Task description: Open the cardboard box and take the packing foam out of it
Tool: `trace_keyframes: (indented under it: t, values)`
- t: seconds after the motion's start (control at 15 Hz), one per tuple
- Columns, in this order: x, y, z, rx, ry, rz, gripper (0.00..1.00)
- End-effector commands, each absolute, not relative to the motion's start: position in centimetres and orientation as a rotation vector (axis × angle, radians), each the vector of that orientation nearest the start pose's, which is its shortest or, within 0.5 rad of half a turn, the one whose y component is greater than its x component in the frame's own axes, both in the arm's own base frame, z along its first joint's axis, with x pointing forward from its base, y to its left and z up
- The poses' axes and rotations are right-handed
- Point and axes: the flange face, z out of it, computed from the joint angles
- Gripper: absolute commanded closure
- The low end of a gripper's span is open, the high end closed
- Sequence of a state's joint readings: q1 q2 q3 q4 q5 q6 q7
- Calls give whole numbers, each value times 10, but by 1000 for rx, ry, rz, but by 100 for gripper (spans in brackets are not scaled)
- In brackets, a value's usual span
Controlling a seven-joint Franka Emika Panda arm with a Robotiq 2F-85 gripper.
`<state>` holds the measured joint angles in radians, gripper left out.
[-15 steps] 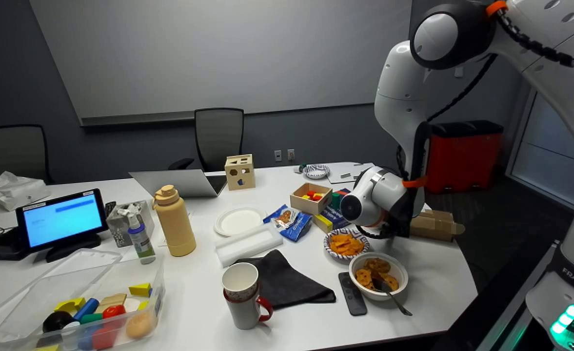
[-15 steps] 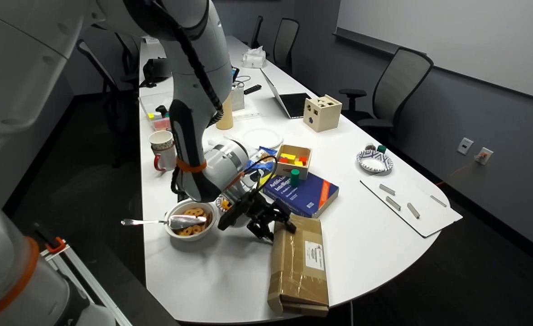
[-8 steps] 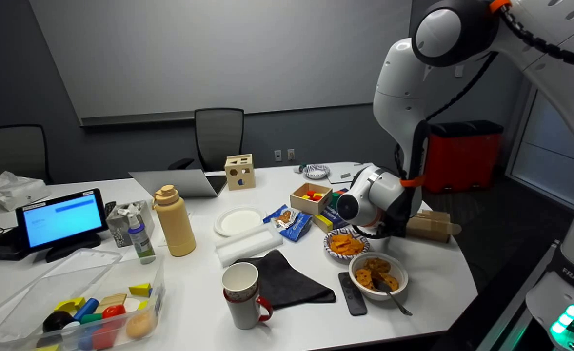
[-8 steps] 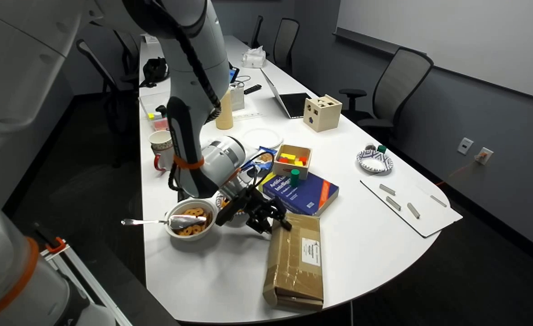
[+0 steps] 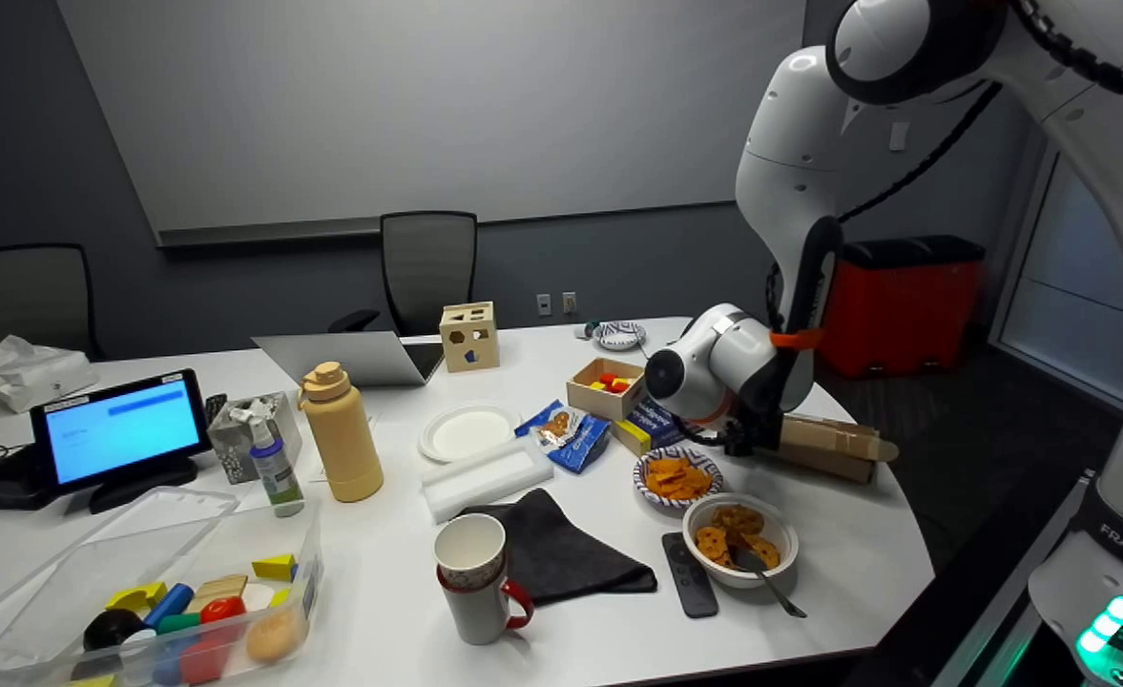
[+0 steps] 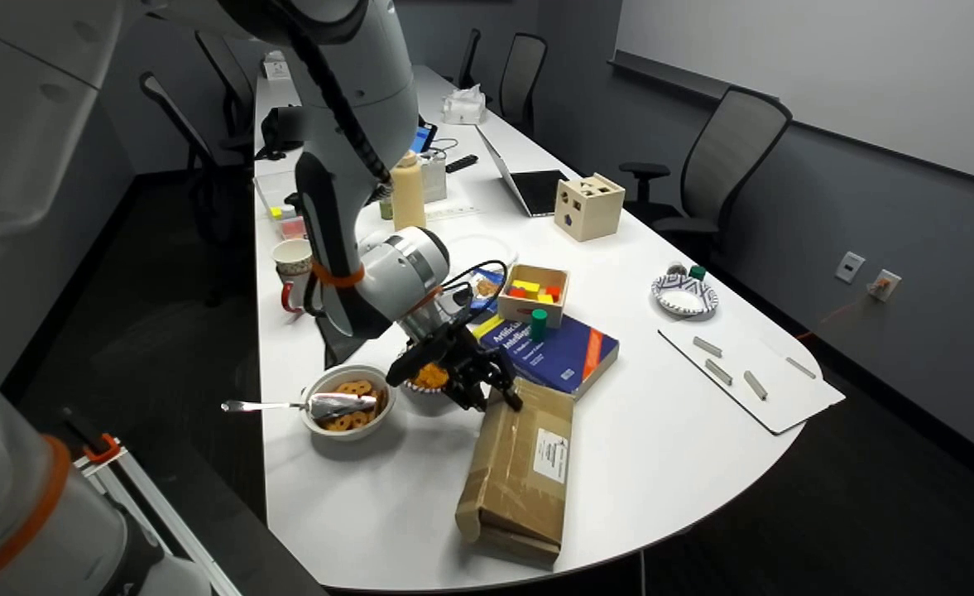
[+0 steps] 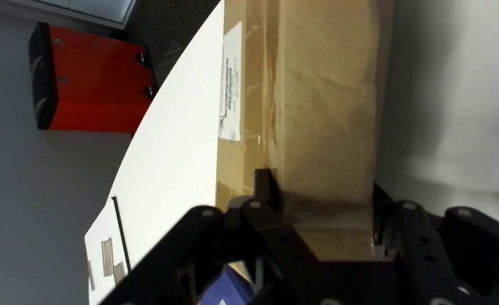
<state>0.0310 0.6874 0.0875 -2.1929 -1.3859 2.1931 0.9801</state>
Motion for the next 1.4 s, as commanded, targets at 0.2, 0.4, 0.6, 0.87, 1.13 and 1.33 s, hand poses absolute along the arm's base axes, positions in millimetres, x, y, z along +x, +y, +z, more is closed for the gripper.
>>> trace_keyframes:
  t: [0.2,0.4,0.6,0.87,1.13,1.33]
  values:
    - [486,32,110,2402,450,-221,75]
    - [494,22,124,2442,423,-346,75]
    - [494,10,133,2472,424,-478,75]
    - [497,-8,141,2446,425,-583,75]
    - [507,-20,146,2435,353,-545,75]
    - [512,-36,148,2454,310,-509,75]
